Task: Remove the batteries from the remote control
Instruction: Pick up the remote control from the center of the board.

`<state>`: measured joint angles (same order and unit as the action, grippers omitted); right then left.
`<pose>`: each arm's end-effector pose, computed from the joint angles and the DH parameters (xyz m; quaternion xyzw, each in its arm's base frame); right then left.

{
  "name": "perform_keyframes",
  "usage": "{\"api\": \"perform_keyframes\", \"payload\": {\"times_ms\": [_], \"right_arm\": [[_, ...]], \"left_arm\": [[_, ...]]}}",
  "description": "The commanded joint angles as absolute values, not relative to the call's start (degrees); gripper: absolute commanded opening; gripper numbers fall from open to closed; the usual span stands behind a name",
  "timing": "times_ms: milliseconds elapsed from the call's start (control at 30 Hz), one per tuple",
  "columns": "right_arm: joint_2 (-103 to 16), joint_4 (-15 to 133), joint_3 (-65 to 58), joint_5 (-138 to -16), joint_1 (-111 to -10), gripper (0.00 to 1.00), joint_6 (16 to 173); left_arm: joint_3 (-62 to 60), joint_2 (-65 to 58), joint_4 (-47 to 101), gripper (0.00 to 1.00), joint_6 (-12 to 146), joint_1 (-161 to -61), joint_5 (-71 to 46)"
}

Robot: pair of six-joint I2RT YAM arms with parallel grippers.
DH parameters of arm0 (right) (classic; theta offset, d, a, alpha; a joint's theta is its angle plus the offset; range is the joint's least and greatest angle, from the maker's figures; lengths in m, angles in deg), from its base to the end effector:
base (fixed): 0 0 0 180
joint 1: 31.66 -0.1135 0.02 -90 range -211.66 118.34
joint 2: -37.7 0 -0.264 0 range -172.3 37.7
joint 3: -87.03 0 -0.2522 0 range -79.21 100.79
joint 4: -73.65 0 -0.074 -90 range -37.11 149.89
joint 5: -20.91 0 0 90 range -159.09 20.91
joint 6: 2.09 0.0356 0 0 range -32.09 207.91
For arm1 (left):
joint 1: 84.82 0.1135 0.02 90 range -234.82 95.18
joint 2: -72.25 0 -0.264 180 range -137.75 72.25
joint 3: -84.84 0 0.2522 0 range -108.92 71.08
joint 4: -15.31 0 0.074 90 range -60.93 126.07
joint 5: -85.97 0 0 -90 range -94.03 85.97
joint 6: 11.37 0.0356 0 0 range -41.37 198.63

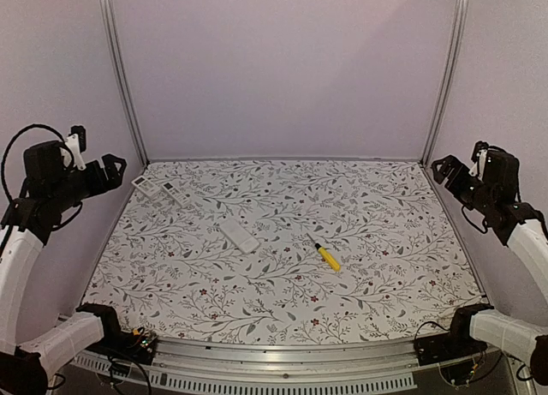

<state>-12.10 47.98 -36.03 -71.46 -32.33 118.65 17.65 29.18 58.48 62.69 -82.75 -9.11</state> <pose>0.2037 0.0039 0.3117 0.1989 0.7869 0.1742 0.5576 0.1608 0.0027 0.3611 -0.1019 0.8076 -0.1058 0.5712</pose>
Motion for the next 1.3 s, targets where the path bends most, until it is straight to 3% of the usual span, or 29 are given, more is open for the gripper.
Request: {"api": "perform_keyframes", "payload": {"times_ms": [0,133,267,533,767,1000,1267], "right_arm": [[-9.3,41.16,-34.98,-73.74,-32.1,0.99,118.85],[-12.33,38.99,-33.56,-76.24,-32.92,0.99,117.79],[-17.67,39.0,-31.39,-71.38,-44.08,0.99,118.67],[-31.17,40.69,-24.73,-62.24,-67.02,0.99,116.14],[-47.06,41.66,-17.49,-61.86,-80.38,0.97,113.14],[-66.27,38.48,-2.29,-58.0,-89.74,0.95,108.22],[-80.67,37.01,11.21,-60.06,-91.17,0.93,106.08]], "left_arm": [[20.56,27.13,59.51,1.0,64.12,-82.46,-10.11],[23.27,27.47,56.21,1.0,61.95,-82.45,-19.63],[27.43,28.25,52.58,1.0,60.55,-82.47,-27.47],[28.64,28.07,54.66,1.0,53.06,-82.71,-28.5],[31.89,29.52,60.88,1.0,49.68,-83.9,-31.95],[29.82,28.53,63.71,1.0,51.52,-84.64,-31.76],[30.35,26.88,63.89,1.0,52.81,-84.64,-31.35]]}}
